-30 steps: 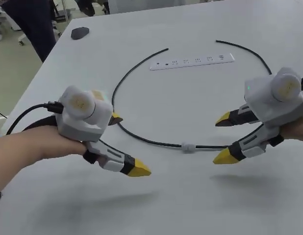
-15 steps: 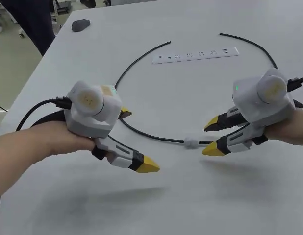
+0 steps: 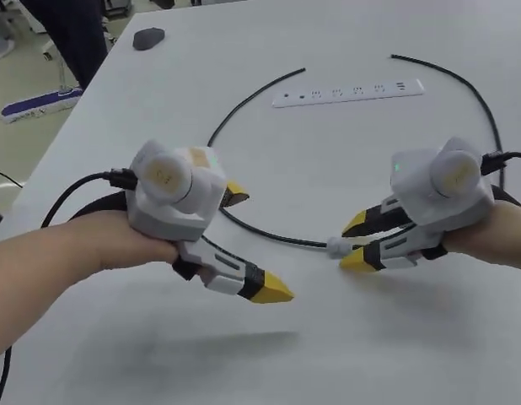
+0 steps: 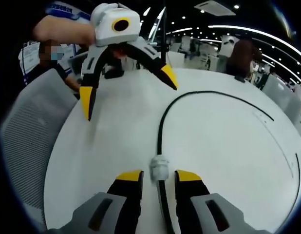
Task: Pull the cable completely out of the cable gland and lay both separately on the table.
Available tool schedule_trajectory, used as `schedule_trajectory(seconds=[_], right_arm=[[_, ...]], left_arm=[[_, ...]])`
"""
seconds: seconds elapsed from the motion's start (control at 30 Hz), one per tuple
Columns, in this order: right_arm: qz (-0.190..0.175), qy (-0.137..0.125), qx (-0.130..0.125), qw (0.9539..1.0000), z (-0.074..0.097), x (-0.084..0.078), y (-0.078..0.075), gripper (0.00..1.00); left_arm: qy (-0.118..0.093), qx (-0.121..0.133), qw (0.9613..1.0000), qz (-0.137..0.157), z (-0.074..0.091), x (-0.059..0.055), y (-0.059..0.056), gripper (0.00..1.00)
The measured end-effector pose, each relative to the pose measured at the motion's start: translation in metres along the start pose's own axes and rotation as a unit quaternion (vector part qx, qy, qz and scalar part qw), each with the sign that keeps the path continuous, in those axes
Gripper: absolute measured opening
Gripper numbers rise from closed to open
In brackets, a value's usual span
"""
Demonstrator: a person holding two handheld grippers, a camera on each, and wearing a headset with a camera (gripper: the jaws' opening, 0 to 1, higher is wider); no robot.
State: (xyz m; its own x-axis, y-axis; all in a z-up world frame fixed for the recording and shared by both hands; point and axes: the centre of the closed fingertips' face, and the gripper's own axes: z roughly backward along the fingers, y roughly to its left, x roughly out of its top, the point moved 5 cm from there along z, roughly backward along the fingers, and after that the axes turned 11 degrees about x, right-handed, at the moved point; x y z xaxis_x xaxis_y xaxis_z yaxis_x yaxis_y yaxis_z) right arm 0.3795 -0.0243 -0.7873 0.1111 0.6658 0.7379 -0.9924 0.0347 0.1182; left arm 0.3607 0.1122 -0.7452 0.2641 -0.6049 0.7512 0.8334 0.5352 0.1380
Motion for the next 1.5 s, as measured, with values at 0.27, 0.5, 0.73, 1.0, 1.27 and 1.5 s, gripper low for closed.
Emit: schedule_trajectory(seconds=[0.27,0.5,0.73,1.0,1.27,1.5], right_arm=[[0.001,0.002,-0.004,1.0,0.001,-0.003,-0.004,0.14],[-0.028,-0.009,-0.011,0.9995,0.002,-0.003,-0.003,0.08],[-0.018,-0.006,0.006,0.9998,0.011,-0.003,0.015,0.07],[0.018,-0.028,0.016,0.9993,0.037,0.009,0.043,0.07],[0.063,-0.03,0.023,0.9973,0.058,0.026,0.078,0.07],[0.09,-0.047,0.013,0.9947,0.075,0.037,0.094,0.07]], left_arm=[[-0.003,0.003,1.0,0.001,0.002,0.002,0.0,0.98],[-0.028,0.003,0.9995,0.013,0.001,0.014,-0.006,0.96],[-0.035,-0.004,0.9986,0.039,0.001,0.02,-0.015,0.92],[-0.037,-0.071,0.993,0.087,-0.002,0.031,-0.046,0.83],[-0.09,-0.136,0.9825,0.089,-0.001,0.056,-0.073,0.8],[-0.096,-0.172,0.9754,0.099,0.003,0.063,-0.09,0.58]])
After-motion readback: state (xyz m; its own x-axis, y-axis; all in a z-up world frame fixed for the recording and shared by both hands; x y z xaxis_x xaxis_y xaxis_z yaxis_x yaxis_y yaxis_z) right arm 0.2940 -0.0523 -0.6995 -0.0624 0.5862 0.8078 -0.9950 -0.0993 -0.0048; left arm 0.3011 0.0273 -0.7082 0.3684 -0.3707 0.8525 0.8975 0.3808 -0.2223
